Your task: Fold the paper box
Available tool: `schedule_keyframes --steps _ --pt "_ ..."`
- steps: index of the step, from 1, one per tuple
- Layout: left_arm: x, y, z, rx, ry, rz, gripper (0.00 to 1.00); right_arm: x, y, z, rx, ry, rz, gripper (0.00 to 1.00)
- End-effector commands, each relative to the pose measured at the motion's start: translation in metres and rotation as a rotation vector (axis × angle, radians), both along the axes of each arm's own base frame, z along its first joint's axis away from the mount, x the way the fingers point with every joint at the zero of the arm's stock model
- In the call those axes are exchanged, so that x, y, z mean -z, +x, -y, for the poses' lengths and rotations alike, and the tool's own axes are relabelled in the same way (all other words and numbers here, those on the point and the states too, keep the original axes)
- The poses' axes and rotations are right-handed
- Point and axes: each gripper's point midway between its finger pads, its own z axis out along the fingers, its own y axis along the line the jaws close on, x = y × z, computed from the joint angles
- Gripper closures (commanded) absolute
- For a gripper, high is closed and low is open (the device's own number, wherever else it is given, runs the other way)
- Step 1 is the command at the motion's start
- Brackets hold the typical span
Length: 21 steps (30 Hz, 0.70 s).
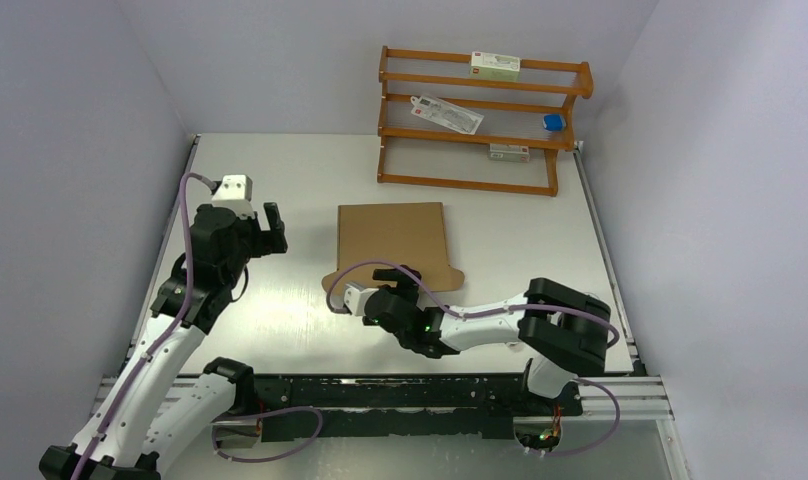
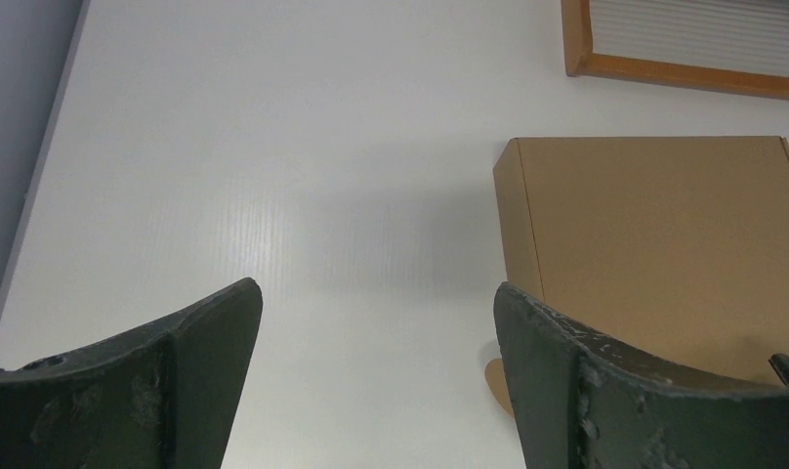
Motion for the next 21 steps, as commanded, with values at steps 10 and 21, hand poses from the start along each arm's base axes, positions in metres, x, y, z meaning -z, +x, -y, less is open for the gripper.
schedule_keyframes --steps 10,21 --pt "-0.001 -0.002 0.0 0.007 0.017 0.01 0.07 -0.03 0.012 -0.008 0.015 0.022 0.108 0.63" --pt "-0.014 -0.003 0.016 0.1 -0.009 0.033 0.08 -0.083 0.015 -0.019 -0.007 0.079 0.014 1.0"
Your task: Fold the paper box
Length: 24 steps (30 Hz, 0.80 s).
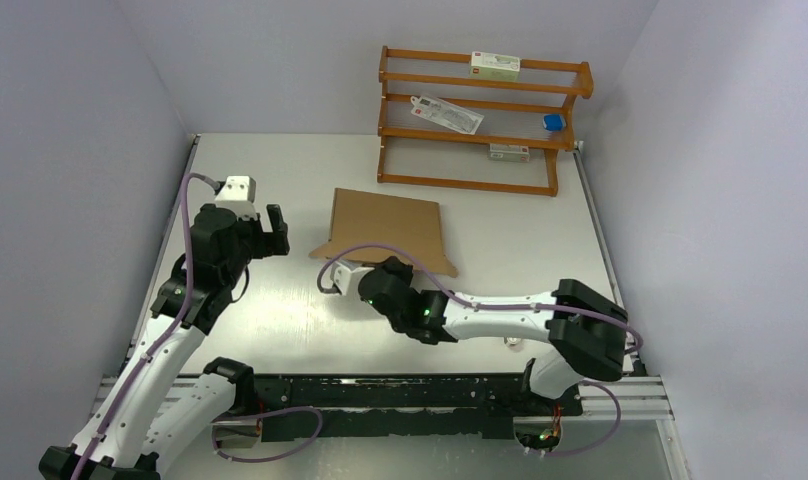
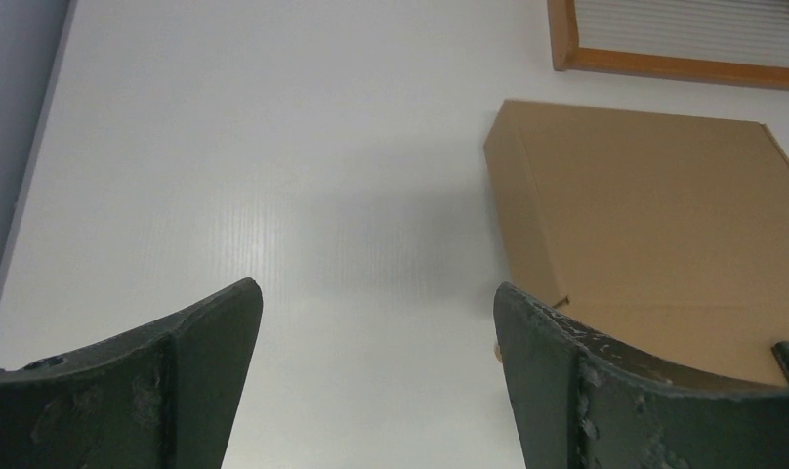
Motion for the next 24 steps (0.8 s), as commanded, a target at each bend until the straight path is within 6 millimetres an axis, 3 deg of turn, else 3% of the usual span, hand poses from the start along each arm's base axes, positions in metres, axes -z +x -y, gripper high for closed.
schedule_keyframes --steps 1,10,15,20,24 --pt "-0.019 -0.002 0.012 0.075 -0.012 0.037 0.08 -0.027 -0.003 -0.009 -0.034 0.07 -0.106 1.0" --pt "-0.082 -0.015 0.014 0.114 -0.031 0.112 0.08 -0.067 0.002 0.0 -0.063 0.073 -0.374 1.0" --pt "-0.106 -0.022 0.009 0.116 -0.009 0.133 0.07 -0.1 0.017 0.008 -0.077 0.12 -0.431 1.0" --pt "-0.111 -0.024 0.016 0.157 -0.008 0.108 0.07 -0.123 0.017 0.01 -0.144 0.152 -0.511 1.0" --pt "-0.101 -0.024 0.028 0.218 -0.016 0.06 0.07 -0.127 0.017 0.016 -0.182 0.14 -0.589 1.0"
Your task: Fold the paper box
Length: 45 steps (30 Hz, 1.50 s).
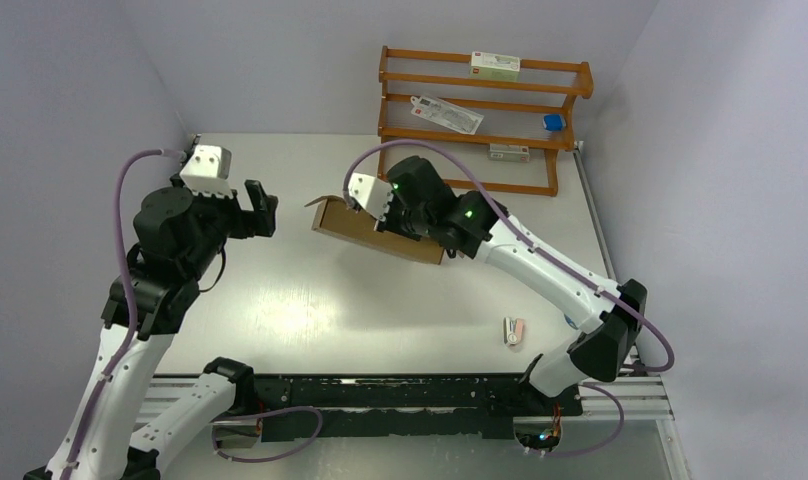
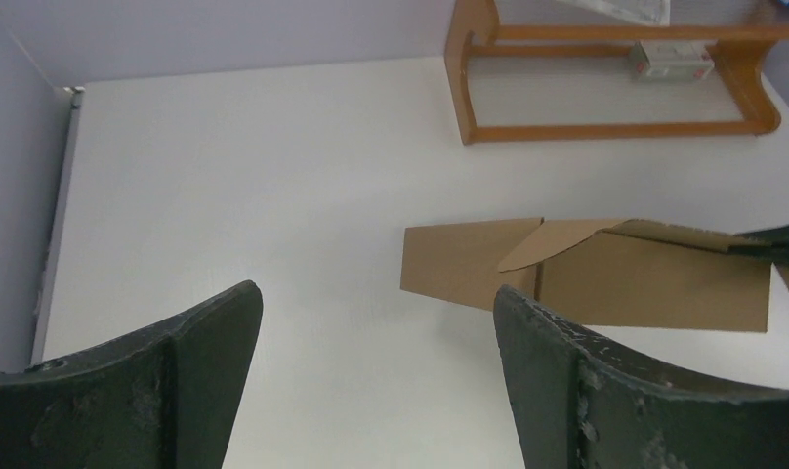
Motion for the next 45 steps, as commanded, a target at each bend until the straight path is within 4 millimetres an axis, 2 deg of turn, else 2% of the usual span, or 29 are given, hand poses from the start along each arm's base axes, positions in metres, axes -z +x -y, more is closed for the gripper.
schedule_keyframes --steps 1,5,13,18,24,27,31,33,38,42,45 --pt "0.017 -0.006 0.015 0.095 0.022 -0.086 0.07 0.005 -0.013 0.005 -0.095 -0.025 -0.147 1.0" --pt "0.03 -0.006 0.022 0.133 0.034 -0.139 0.07 0.013 -0.007 0.007 -0.104 -0.07 -0.201 1.0" --pt "0.047 0.002 0.034 0.194 0.056 -0.205 0.08 0.039 0.024 0.001 -0.123 -0.127 -0.255 1.0" --pt "0.062 0.013 0.034 0.17 0.068 -0.242 0.09 0.04 0.04 -0.008 -0.113 -0.129 -0.25 0.82" --pt "0.075 0.024 0.038 0.166 0.068 -0.279 0.1 0.026 0.05 -0.016 -0.102 -0.089 -0.208 0.58" --pt "0.08 0.026 0.04 0.177 0.073 -0.292 0.1 0.012 0.05 -0.017 -0.085 -0.04 -0.171 0.47" --pt "0.081 0.032 0.039 0.17 0.09 -0.289 0.09 -0.018 0.049 -0.016 -0.028 0.085 -0.103 0.27" --pt "0.08 0.038 0.041 0.175 0.096 -0.282 0.09 -0.029 0.049 -0.008 0.046 0.145 -0.07 0.19" --pt "0.084 0.053 0.043 0.172 0.118 -0.275 0.1 -0.041 0.044 0.025 0.292 0.257 -0.041 0.17" --pt "0.083 0.064 0.044 0.18 0.143 -0.264 0.1 -0.036 0.026 0.05 0.432 0.33 -0.07 0.09" --pt "0.081 0.07 0.049 0.201 0.141 -0.268 0.12 -0.029 0.013 0.069 0.514 0.351 -0.092 0.09"
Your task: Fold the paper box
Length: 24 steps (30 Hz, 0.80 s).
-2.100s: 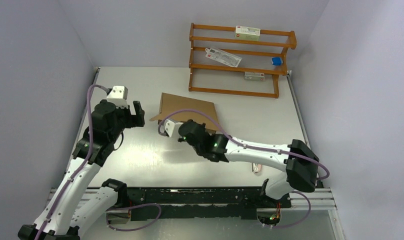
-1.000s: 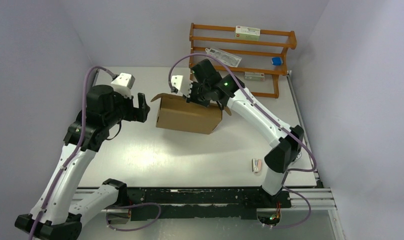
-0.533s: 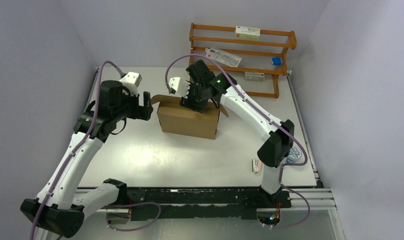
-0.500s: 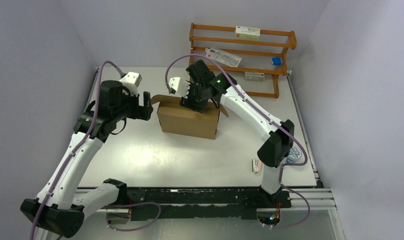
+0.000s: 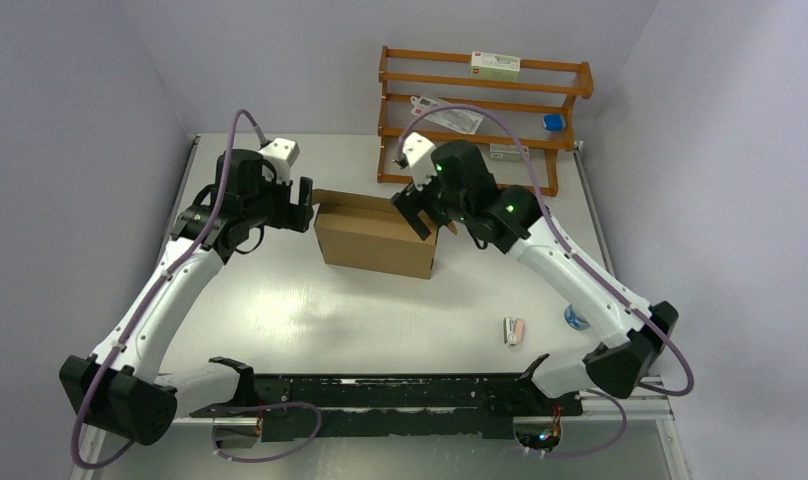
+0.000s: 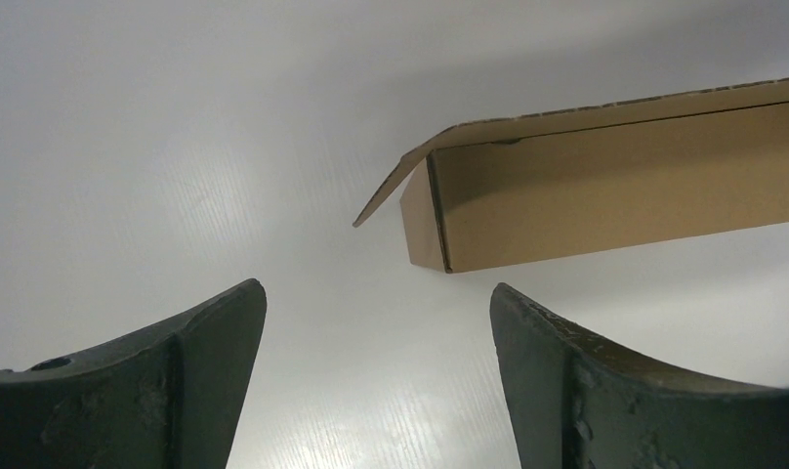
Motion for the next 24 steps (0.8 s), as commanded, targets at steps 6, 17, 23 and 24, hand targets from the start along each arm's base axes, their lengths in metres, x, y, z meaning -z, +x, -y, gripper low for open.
schedule_keyframes --steps 6,17,23,24 --pt "-0.021 0.022 0.011 0.095 0.026 0.065 0.15 0.03 -0.017 0.057 0.276 0.048 -0.096 0.15" --pt "-0.007 0.037 0.015 0.143 0.034 0.001 0.29 0.057 -0.002 0.061 0.288 0.118 -0.172 0.33" --pt "-0.004 0.045 0.014 0.148 0.064 -0.015 0.37 0.064 0.005 0.056 0.281 0.121 -0.183 0.54" --pt "-0.003 0.046 0.014 0.152 0.067 -0.018 0.38 0.066 0.005 0.056 0.281 0.118 -0.185 0.56"
